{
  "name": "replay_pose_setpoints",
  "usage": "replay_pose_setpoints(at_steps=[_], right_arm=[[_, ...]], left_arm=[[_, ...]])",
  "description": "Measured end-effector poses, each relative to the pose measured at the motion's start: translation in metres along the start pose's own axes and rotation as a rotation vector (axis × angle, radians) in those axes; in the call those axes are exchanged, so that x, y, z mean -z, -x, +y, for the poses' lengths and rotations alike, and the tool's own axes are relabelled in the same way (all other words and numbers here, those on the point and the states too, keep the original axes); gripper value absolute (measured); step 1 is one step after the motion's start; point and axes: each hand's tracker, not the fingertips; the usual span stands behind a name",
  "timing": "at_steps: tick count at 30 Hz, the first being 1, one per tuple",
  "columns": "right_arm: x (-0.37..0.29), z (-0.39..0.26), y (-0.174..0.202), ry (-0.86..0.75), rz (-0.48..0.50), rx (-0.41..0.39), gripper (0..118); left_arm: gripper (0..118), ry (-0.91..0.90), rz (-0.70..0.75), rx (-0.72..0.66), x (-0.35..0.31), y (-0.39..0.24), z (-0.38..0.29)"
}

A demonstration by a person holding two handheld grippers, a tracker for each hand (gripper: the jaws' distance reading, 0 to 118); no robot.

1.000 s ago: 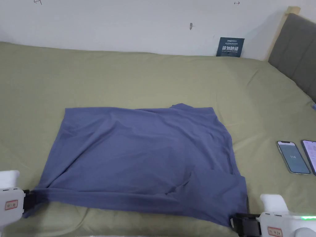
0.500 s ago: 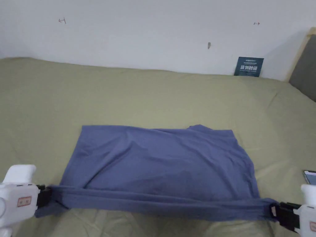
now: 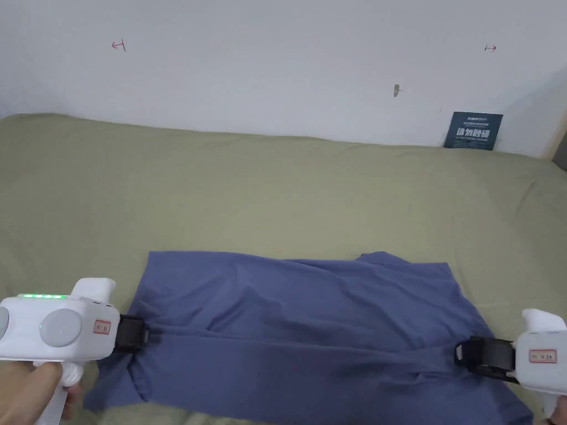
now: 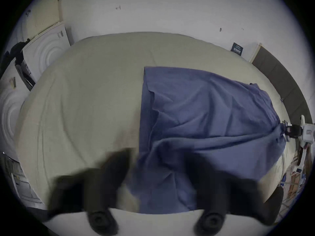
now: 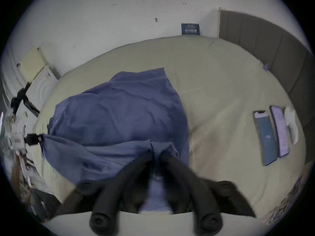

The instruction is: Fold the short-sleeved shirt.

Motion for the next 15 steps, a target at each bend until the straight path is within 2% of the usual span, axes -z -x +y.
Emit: replay_pose_setpoints(at_steps=[1, 2, 3, 5, 6, 7, 8, 9, 10, 11, 14, 15], right_arm=[[-0.01, -0.008, -0.001, -0.02, -0.005, -0.011, 115], [-0.017, 0.006, -0.002, -0.048, 0.006, -0.048, 109], [-0.023, 0.009, -0.001, -0.051, -0.003, -0.045, 106], [-0.039, 0.011, 0.0, -0.05, -0.044, -0.091, 109], [-0.034, -0.033, -0.002, -0.066, -0.058, -0.12, 106], [-0.039, -0.043, -0.001, -0.068, -0.068, -0.128, 96], [-0.045, -0.051, -0.001, -0.082, -0.07, -0.133, 74], [-0.049, -0.057, -0.001, -0.103, -0.08, -0.139, 26], [-0.058, -0.062, -0.006, -0.118, -0.104, -0.14, 0], [-0.061, -0.068, -0.007, -0.143, -0.13, -0.152, 0], [-0.064, -0.076, -0.016, -0.113, -0.081, -0.124, 0], [-0.063, -0.079, -0.017, -0.117, -0.087, -0.128, 0]], left_arm=[[115, -0.004, 0.029, -0.012, -0.002, 0.003, -0.003], [116, -0.039, 0.031, -0.023, -0.01, 0.006, -0.007], [116, -0.052, 0.034, -0.028, -0.017, 0.009, -0.011], [116, -0.066, 0.069, -0.026, -0.036, 0.012, -0.022], [113, -0.057, 0.082, -0.019, -0.045, 0.013, -0.028], [105, -0.06, 0.09, -0.023, -0.053, 0.013, -0.035], [81, -0.065, 0.085, -0.025, -0.061, 0.015, -0.041], [21, -0.069, 0.077, -0.015, -0.066, 0.015, -0.046], [0, -0.067, 0.079, -0.006, -0.069, 0.012, -0.052], [0, -0.066, 0.091, -0.009, -0.069, 0.011, -0.058], [2, -0.035, 0.024, -0.031, -0.066, 0.007, -0.061], [27, -0.027, 0.017, -0.031, -0.064, 0.005, -0.061]])
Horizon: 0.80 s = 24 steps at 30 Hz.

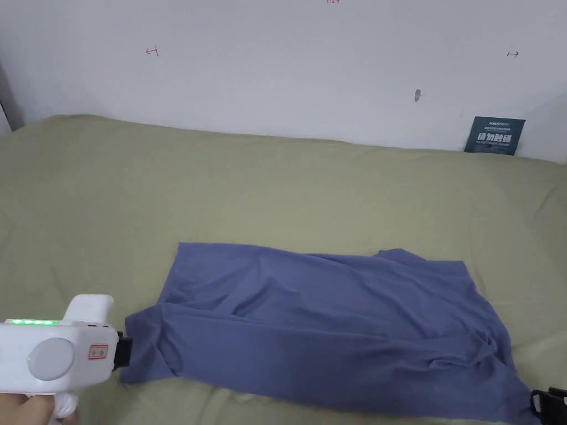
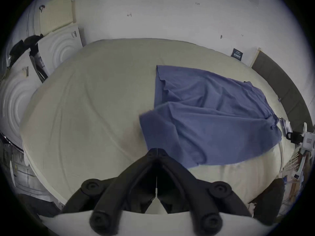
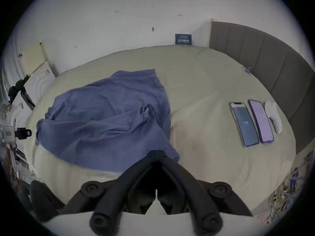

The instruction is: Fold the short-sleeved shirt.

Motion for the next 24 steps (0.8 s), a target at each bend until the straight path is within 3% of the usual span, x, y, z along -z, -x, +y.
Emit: replay_pose_setpoints(at_steps=[2, 3, 9, 11, 12, 14, 16, 17, 18, 19, 21, 24], right_arm=[[-0.003, -0.002, 0.003, -0.015, -0.015, -0.024, 0], [-0.004, -0.002, 0.005, -0.01, -0.006, -0.023, 0], [0.006, -0.002, 0.011, 0.007, 0.007, -0.018, 0], [0.011, 0.0, 0.009, 0.016, 0.009, -0.019, 0], [0.012, 0.001, 0.009, 0.017, 0.01, -0.018, 0], [0.016, 0.003, 0.008, 0.012, 0.007, -0.015, 0], [0.02, 0.005, 0.007, 0.005, 0.005, -0.017, 6], [0.024, 0.007, 0.008, 0.003, -0.009, -0.015, 36], [0.03, 0.009, 0.008, 0.039, 0.001, -0.012, 100], [0.037, 0.01, 0.007, 0.087, 0.023, -0.001, 117], [0.05, 0.006, 0.005, 0.052, 0.022, 0.001, 107], [0.065, 0.015, 0.006, 0.091, 0.001, 0.001, 106]], left_arm=[[106, 0.014, 0.003, 0.003, 0.006, 0.0, -0.002], [118, 0.029, 0.009, 0.011, 0.014, -0.002, -0.001], [118, 0.081, 0.042, 0.01, 0.048, -0.013, 0.004], [112, 0.088, 0.084, 0.032, 0.052, -0.016, 0.006], [90, 0.079, 0.076, 0.043, 0.049, -0.017, 0.007], [13, 0.059, -0.032, 0.037, 0.044, -0.021, 0.005], [8, 0.054, 0.022, 0.098, 0.044, -0.033, 0.006], [8, 0.047, 0.033, 0.134, 0.045, -0.035, 0.005], [8, 0.048, 0.033, 0.128, 0.046, -0.036, 0.006], [8, 0.059, 0.026, 0.111, 0.047, -0.033, 0.008], [8, 0.057, 0.01, 0.083, 0.044, -0.029, 0.008], [8, 0.062, -0.004, 0.063, 0.044, -0.027, 0.008]])
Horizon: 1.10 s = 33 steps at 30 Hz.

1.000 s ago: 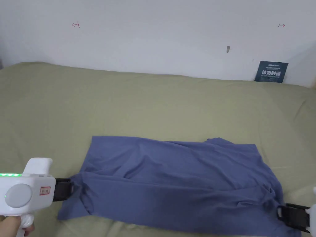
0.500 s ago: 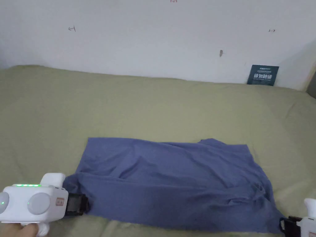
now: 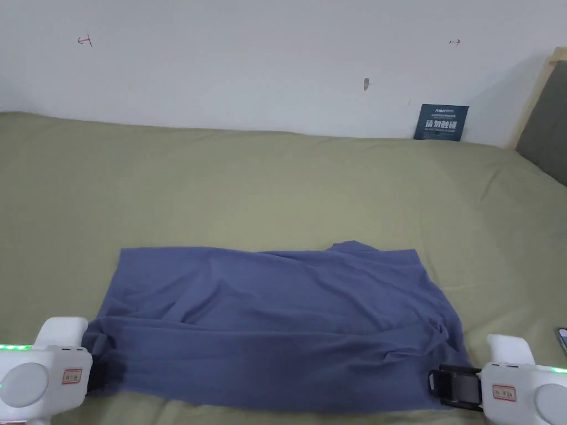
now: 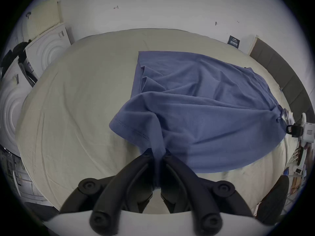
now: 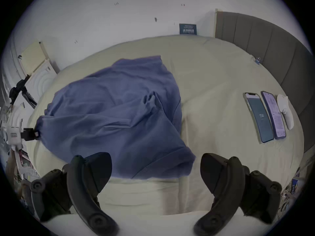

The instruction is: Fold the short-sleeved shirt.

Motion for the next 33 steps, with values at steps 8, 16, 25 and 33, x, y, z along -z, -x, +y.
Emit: replay_pose_setpoints(at_steps=[8, 16, 25, 33], right_arm=[[-0.035, -0.012, 0.009, -0.021, 0.029, 0.005, 10], [-0.106, -0.057, -0.003, -0.064, 0.08, 0.043, 10], [-0.129, -0.131, -0.007, -0.051, 0.125, 0.091, 39], [-0.149, -0.104, -0.005, -0.196, 0.036, 0.059, 103]], left_arm=[[8, -0.02, -0.006, -0.018, -0.02, 0.005, -0.003], [8, -0.031, -0.043, -0.011, -0.072, 0.013, -0.048], [52, -0.041, -0.094, -0.039, -0.103, 0.022, -0.111], [106, -0.184, 0.018, -0.057, -0.131, 0.024, -0.085]])
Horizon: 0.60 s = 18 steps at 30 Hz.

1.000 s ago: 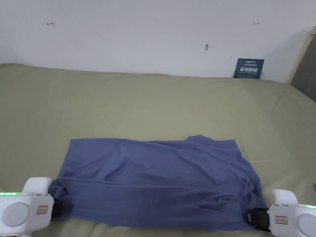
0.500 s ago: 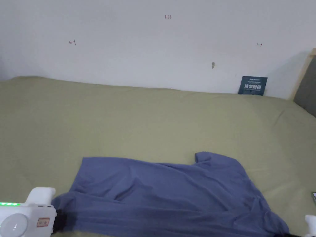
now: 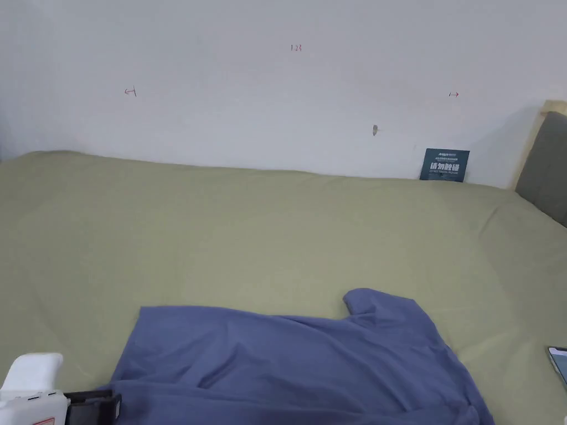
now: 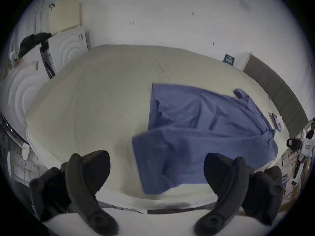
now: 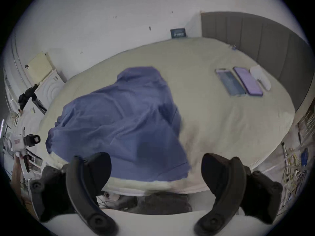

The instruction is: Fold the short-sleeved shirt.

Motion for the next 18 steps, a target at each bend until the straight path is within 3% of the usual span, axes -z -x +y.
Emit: replay_pose_setpoints(at_steps=[1, 2, 3, 5, 7, 15, 16, 17, 18], right_arm=[[0.0, 0.007, 0.003, -0.032, -0.014, -0.012, 86], [0.002, 0.014, 0.011, -0.057, -0.018, -0.035, 52], [0.005, 0.022, 0.016, -0.074, -0.017, -0.06, 0], [0.015, 0.036, 0.025, -0.128, -0.047, -0.095, 0], [0.028, 0.051, 0.029, -0.084, 0.0, -0.084, 0], [0.097, 0.086, 0.035, -0.027, -0.002, -0.106, 0], [0.105, 0.088, 0.034, -0.024, -0.017, -0.109, 0], [0.114, 0.091, 0.032, -0.012, -0.018, -0.118, 0], [0.122, 0.095, 0.03, -0.002, -0.022, -0.123, 0]], left_arm=[[90, -0.022, -0.008, 0.013, -0.001, -0.004, 0.007], [55, -0.041, -0.011, 0.025, 0.0, -0.008, 0.015], [2, -0.051, -0.011, 0.035, 0.003, -0.012, 0.022], [1, -0.082, 0.012, 0.047, 0.021, -0.019, 0.036], [1, -0.059, -0.008, 0.047, 0.04, -0.023, 0.051], [4, 0.035, 0.02, 0.072, 0.143, -0.033, 0.111], [8, 0.051, 0.019, 0.074, 0.156, -0.032, 0.118], [22, 0.058, 0.04, 0.062, 0.17, -0.031, 0.124], [60, 0.076, 0.051, 0.059, 0.184, -0.029, 0.13]])
